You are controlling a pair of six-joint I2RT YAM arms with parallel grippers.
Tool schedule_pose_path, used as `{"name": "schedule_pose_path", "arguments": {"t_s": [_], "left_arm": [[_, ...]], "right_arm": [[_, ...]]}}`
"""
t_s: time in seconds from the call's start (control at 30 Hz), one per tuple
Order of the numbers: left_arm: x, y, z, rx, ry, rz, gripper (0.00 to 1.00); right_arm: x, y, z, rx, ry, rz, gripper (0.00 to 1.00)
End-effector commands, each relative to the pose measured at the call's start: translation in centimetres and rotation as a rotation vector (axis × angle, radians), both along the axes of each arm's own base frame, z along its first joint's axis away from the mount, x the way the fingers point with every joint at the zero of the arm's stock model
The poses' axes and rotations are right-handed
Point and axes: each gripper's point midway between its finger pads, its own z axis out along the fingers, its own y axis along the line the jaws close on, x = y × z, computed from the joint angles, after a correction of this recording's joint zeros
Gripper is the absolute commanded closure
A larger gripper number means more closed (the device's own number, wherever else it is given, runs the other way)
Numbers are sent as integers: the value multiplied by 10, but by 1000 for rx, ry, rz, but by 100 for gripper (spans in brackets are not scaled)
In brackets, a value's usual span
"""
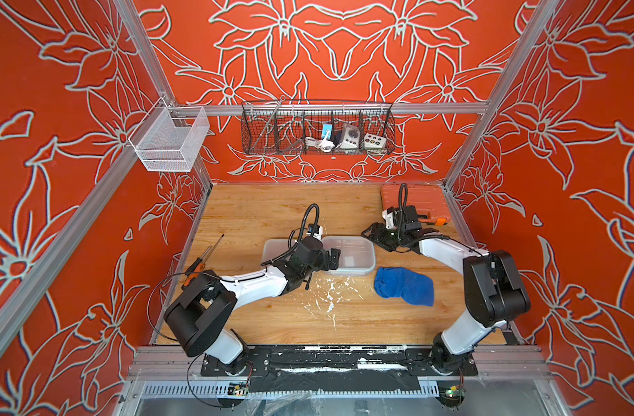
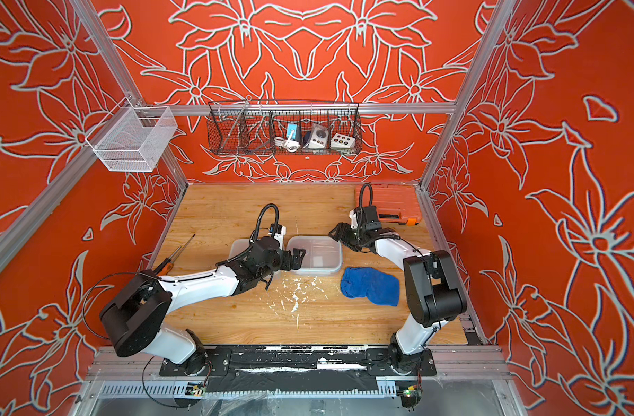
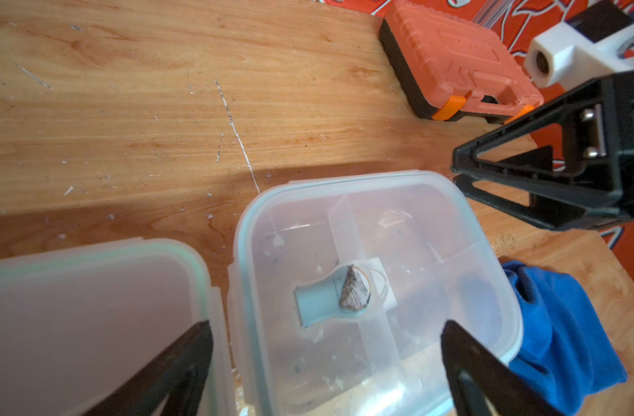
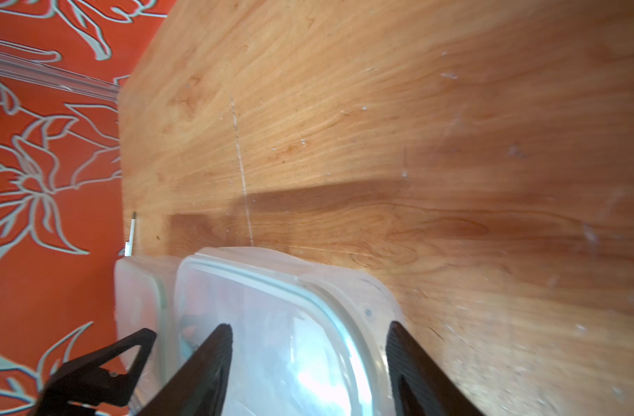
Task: Wipe the insides of the lunch boxes
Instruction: Adjust the lunch box at the center of the board, then move the lunch box to the center of the board.
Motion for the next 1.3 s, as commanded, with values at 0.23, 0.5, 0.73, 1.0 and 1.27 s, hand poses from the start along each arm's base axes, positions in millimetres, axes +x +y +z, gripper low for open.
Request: {"name": "schedule_pose_path", "arguments": {"t_s": [0.23,0.5,0.73,1.0,1.27], "left_arm": [[-18,47,-11,114,135,149,1],[-3,105,42,-26,29,295,1],[6,195,50,-20,52,495,1],[1,238,46,-68,87,590,1],[-7,236,39,-117,92,606,1]], "right_arm": [[-34,-27,40,-130,-98,-16,30],[-81,55,88,1,-130,280,34],[-110,121,80,0,-62,498,34],[-144,173,56,-22,46,693,36],[-145,189,27,-80,102,735,37]]}}
